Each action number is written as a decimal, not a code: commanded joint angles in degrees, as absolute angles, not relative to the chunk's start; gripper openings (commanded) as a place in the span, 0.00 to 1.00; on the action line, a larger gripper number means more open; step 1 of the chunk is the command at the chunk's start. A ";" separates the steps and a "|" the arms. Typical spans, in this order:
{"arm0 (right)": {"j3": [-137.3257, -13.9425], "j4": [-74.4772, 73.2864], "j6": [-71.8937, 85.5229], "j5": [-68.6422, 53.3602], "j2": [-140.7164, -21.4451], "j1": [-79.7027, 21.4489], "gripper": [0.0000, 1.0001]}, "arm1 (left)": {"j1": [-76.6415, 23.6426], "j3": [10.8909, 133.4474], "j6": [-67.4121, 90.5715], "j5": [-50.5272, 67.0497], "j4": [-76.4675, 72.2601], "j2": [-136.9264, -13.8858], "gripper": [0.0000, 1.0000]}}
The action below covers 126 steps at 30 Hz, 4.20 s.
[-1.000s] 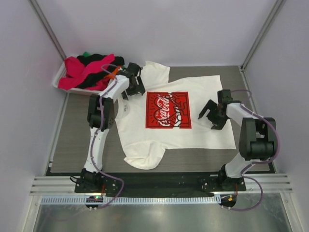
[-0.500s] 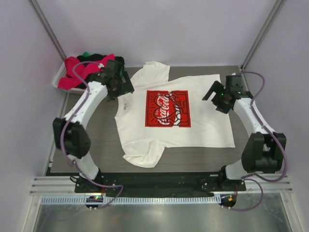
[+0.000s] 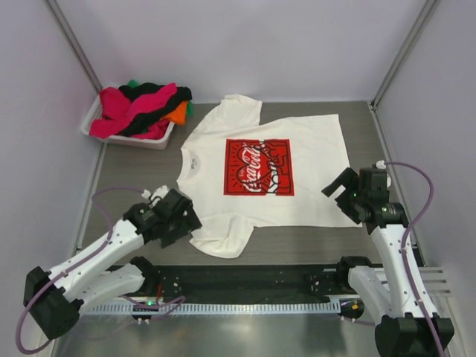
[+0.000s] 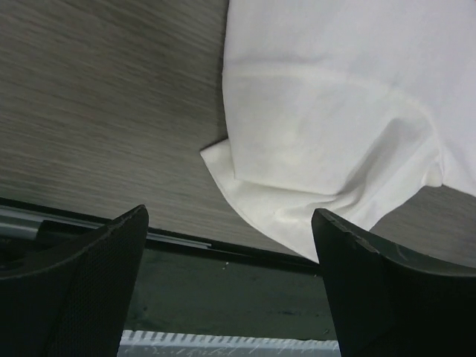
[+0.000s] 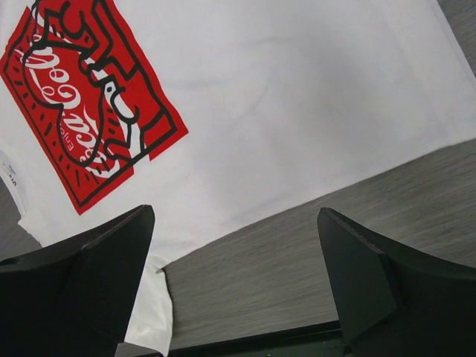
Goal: Fold and stack the t-shirts
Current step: Flatten the tshirt out, then fold the tshirt
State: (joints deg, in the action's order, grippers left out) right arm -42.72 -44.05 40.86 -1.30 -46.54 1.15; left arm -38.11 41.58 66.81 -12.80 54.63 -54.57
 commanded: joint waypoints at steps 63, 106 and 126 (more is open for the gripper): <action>-30.32 -38.91 40.42 -10.01 -55.74 28.48 0.01 | -54.93 44.11 84.55 -20.57 55.45 -51.16 0.00; -73.20 -36.30 41.13 -8.00 -96.23 18.20 0.01 | -22.94 116.62 34.72 -23.82 61.70 -114.69 0.01; -64.10 -38.77 36.21 -3.95 -87.90 19.68 0.89 | -17.14 84.28 44.72 -15.39 51.19 -95.38 0.98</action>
State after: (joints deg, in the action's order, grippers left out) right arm -70.39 -39.53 37.10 -4.19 -91.46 19.46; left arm -16.93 95.66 39.68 -17.72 60.80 -104.38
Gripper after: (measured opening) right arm 0.891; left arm 0.986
